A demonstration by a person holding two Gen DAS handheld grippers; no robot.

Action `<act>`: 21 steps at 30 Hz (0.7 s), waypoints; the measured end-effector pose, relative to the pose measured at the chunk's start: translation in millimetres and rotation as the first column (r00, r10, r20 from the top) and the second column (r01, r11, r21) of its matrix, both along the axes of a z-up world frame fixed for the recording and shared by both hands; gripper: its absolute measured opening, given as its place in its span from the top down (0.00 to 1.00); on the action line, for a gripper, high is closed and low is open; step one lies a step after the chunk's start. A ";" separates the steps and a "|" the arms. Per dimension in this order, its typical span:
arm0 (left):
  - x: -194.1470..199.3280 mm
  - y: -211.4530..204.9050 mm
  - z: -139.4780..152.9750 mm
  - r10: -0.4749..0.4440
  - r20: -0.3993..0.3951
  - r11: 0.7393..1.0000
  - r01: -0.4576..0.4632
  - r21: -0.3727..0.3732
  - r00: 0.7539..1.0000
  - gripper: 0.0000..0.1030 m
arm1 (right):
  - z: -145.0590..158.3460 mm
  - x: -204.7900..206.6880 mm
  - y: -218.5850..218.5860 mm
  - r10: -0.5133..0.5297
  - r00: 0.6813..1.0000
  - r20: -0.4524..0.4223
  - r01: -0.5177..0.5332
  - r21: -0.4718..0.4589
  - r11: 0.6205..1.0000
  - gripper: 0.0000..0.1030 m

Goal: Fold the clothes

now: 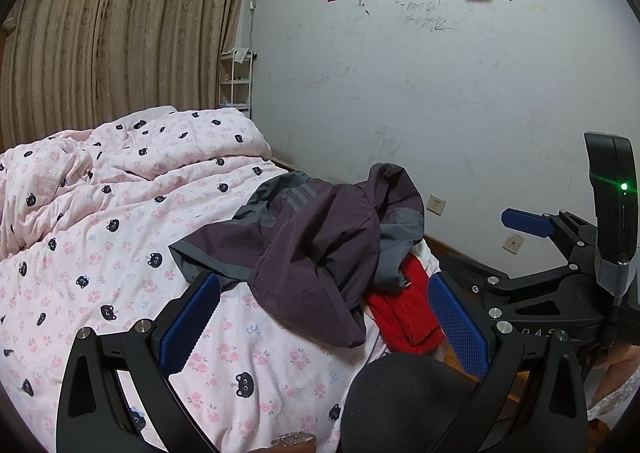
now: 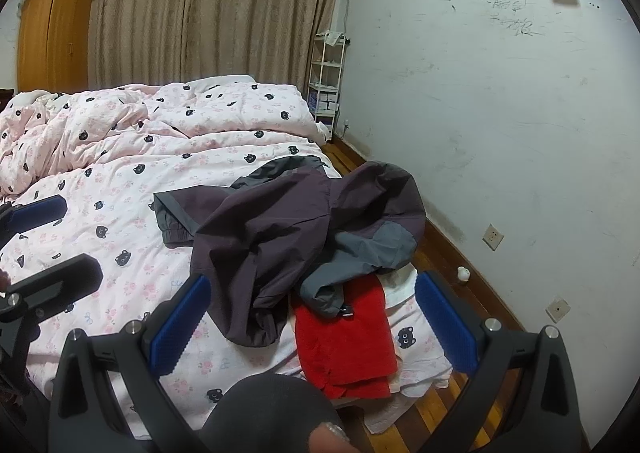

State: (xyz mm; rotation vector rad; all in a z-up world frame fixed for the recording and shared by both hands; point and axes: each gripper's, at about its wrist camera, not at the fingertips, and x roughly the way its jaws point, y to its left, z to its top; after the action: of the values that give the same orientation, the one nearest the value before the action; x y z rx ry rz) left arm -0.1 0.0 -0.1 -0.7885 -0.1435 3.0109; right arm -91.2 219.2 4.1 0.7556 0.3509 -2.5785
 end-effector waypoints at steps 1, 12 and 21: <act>-0.2 0.2 -0.2 0.001 -0.001 1.000 -0.001 -0.002 1.000 0.01 | -0.2 0.0 -0.2 0.000 1.000 -0.004 0.000 -0.003 1.000 0.00; 0.5 1.9 -1.2 0.010 -0.008 1.000 -0.010 -0.013 1.000 0.01 | 1.0 0.6 0.5 0.008 1.000 -0.002 -0.008 -0.010 1.000 0.00; 2.7 -4.6 -1.6 0.014 -0.002 1.000 -0.014 0.004 1.000 0.01 | 1.0 1.9 -1.5 0.017 1.000 -0.002 -0.017 -0.005 1.000 0.00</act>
State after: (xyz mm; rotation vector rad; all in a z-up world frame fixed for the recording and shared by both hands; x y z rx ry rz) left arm 2.6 -4.6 -1.7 -0.7873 -0.1554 3.0233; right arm -89.3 217.7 5.0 0.7453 0.3494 -2.5633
